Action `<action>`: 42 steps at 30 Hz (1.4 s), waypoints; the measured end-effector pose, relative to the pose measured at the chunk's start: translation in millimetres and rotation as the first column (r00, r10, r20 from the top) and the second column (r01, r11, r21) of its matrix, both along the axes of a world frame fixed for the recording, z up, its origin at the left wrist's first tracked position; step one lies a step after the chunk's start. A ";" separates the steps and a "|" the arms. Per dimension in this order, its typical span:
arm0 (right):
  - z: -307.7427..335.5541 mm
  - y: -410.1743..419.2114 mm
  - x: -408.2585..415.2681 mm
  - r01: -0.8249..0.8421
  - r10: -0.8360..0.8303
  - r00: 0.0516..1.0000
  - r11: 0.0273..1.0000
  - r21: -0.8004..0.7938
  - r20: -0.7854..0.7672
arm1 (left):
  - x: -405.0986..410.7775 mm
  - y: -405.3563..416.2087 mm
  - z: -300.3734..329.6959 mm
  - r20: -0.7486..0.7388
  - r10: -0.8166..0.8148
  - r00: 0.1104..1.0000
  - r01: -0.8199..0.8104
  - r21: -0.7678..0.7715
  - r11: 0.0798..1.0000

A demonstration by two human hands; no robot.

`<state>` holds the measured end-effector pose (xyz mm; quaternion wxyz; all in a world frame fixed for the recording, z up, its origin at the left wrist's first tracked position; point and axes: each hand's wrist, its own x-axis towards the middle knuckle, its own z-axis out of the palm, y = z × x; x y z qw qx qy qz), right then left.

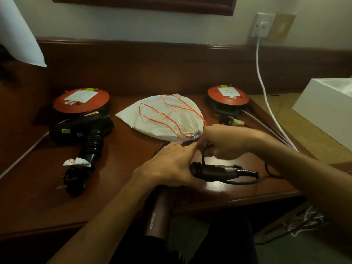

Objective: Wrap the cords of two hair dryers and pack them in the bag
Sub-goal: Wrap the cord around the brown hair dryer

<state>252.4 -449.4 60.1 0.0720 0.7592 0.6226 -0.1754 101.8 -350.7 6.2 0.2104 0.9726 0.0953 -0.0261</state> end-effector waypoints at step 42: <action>-143.2 -73.6 -84.8 0.537 -0.105 0.828 0.433 0.724 -0.551 | -26.5 18.5 -5.4 0.243 0.242 0.939 -0.079 -0.533 0.842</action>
